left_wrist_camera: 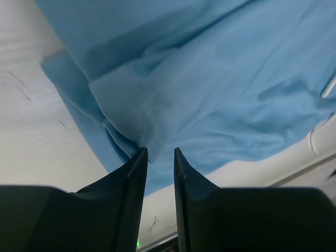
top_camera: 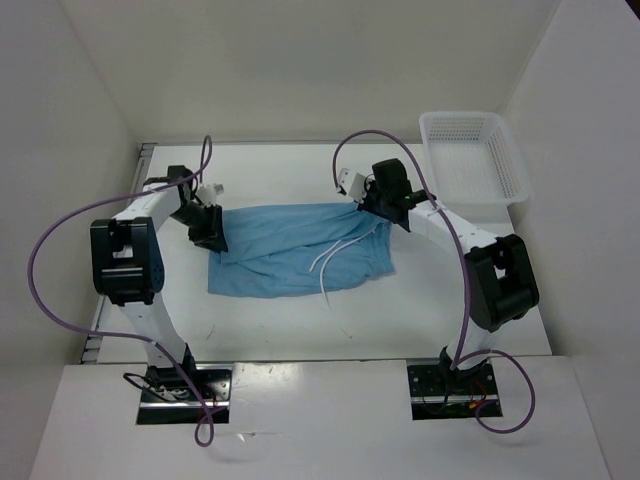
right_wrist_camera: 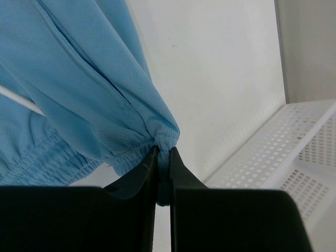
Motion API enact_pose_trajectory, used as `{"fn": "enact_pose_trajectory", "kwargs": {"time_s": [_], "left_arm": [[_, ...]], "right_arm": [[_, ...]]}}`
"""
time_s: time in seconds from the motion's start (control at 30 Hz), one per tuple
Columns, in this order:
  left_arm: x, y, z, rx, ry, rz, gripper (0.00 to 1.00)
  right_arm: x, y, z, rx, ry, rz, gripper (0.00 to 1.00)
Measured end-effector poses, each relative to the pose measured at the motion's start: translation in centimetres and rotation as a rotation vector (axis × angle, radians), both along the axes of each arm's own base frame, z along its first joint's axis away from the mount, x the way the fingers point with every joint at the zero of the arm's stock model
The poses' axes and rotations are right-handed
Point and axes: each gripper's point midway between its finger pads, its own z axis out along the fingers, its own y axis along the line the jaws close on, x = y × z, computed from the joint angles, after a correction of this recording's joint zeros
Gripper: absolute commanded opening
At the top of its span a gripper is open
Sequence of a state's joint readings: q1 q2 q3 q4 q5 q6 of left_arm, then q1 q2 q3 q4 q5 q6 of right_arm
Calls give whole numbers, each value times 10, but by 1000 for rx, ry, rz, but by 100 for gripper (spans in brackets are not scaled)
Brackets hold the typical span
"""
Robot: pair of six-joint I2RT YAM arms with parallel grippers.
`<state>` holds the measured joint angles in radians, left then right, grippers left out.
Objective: Fold and stack the shorts
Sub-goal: Fold the shorts
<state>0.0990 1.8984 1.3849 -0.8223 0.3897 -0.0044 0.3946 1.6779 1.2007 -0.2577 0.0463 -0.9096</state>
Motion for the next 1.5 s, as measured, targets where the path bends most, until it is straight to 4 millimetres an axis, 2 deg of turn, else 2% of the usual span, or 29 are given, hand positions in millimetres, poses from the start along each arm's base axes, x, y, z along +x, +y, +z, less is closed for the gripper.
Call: {"fn": "enact_pose_trajectory", "kwargs": {"time_s": [0.17,0.33,0.63,0.9,1.2,1.37,1.5], "left_arm": [[-21,-6,-2,-28,41,-4,34],[-26,-7,-5,-31,51,-6,34],[-8,-4,-17,-17,24,-5,34],[13,7,-15,48,-41,5,35],[13,16,-18,100,-40,16,35],[14,10,-16,66,-43,9,35],[14,3,-13,20,-48,0,31]], "right_arm": [[-1,0,-2,-3,6,1,0],[-1,0,-2,-5,5,4,0],[-1,-1,-2,-10,4,8,0],[-2,-2,-5,-24,7,18,0],[-2,-2,-5,-30,5,24,0],[-2,-2,-5,-34,4,29,0],[-3,-2,-6,-41,5,34,0]]}}
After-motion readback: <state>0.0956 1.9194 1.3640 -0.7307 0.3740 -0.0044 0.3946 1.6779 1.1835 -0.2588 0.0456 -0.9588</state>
